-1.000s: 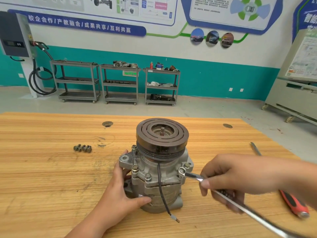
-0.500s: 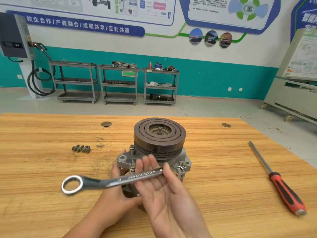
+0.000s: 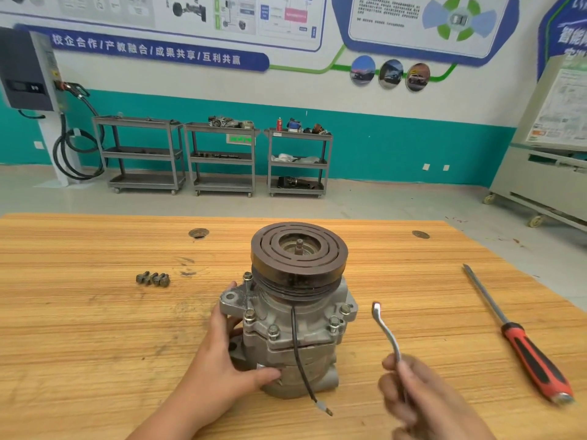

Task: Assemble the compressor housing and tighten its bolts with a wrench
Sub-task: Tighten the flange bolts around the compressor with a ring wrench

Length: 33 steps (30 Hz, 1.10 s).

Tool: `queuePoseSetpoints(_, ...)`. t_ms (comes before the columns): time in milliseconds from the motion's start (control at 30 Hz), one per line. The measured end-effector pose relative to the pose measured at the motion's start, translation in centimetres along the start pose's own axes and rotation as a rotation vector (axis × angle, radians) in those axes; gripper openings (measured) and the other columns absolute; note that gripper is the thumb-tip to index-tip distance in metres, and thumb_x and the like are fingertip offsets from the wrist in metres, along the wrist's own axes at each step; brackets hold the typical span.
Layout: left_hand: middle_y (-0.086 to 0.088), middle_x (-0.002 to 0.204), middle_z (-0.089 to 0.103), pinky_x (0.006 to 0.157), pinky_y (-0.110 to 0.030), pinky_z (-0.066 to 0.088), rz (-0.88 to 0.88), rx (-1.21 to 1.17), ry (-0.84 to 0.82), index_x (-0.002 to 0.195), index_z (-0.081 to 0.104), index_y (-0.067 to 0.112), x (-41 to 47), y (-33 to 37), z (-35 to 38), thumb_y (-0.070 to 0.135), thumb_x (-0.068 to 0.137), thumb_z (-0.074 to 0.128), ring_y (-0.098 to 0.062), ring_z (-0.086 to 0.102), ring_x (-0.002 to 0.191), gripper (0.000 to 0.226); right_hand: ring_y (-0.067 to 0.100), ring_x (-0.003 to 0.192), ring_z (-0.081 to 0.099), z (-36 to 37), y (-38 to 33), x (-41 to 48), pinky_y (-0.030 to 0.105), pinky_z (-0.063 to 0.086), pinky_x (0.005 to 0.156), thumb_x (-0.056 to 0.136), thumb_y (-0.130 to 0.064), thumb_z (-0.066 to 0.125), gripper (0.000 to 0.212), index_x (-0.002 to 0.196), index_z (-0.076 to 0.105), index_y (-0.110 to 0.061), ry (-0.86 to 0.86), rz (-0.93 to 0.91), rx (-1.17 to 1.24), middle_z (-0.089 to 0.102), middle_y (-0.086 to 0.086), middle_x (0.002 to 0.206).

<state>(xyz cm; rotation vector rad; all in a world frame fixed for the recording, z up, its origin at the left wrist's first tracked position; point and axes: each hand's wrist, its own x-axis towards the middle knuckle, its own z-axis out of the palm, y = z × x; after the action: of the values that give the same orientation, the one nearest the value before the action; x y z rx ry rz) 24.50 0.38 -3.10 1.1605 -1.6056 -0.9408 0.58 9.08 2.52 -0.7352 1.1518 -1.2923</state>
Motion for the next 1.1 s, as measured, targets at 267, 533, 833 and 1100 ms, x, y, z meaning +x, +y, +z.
queuePoseSetpoints(267,0.027,0.127,0.048,0.091,-0.011,0.038,-0.019,-0.011,-0.023,0.121,0.015,0.069,-0.2,0.6,-0.2,0.06,0.038,0.083,0.022,0.045,0.111,0.107,-0.004,0.084,0.05,-1.8,-9.2,3.4,0.018,0.035,0.077,0.089,-0.058,0.033,0.038,0.108,0.062,-0.041,-0.345,-0.827,-1.466,0.054,-0.024,0.083)
queuePoseSetpoints(533,0.031,0.123,0.048,0.089,-0.007,0.036,-0.02,-0.009,-0.02,0.122,0.016,0.064,-0.2,0.6,-0.2,0.062,0.037,0.081,0.025,0.043,0.108,0.108,-0.007,0.095,0.037,1.8,-12.9,6.8,0.022,0.019,0.096,0.092,-0.055,0.027,0.038,0.12,0.051,-0.047,-0.53,-0.778,-1.962,0.042,-0.029,0.093)
queuePoseSetpoints(833,0.034,0.126,0.044,0.086,-0.002,0.038,-0.022,-0.013,-0.035,0.123,0.005,0.073,-0.1,0.4,-0.3,0.059,0.04,0.083,0.026,0.042,0.11,0.115,-0.014,0.093,0.037,2.9,-14.0,7.8,0.01,0.03,0.08,0.084,-0.059,0.028,0.049,0.12,0.056,-0.04,-0.714,-0.572,-1.901,0.043,-0.025,0.089)
queuePoseSetpoints(1100,0.028,0.125,0.048,0.085,-0.006,0.036,-0.049,0.03,-0.008,0.104,0.011,0.085,0.0,0.2,-0.3,0.066,0.034,0.083,0.026,0.043,0.109,0.103,0.01,0.055,0.06,2.1,-12.4,4.9,0.022,0.053,0.054,0.092,-0.034,0.051,0.024,0.078,0.06,-0.018,-0.701,0.31,-1.159,0.058,-0.005,0.061)
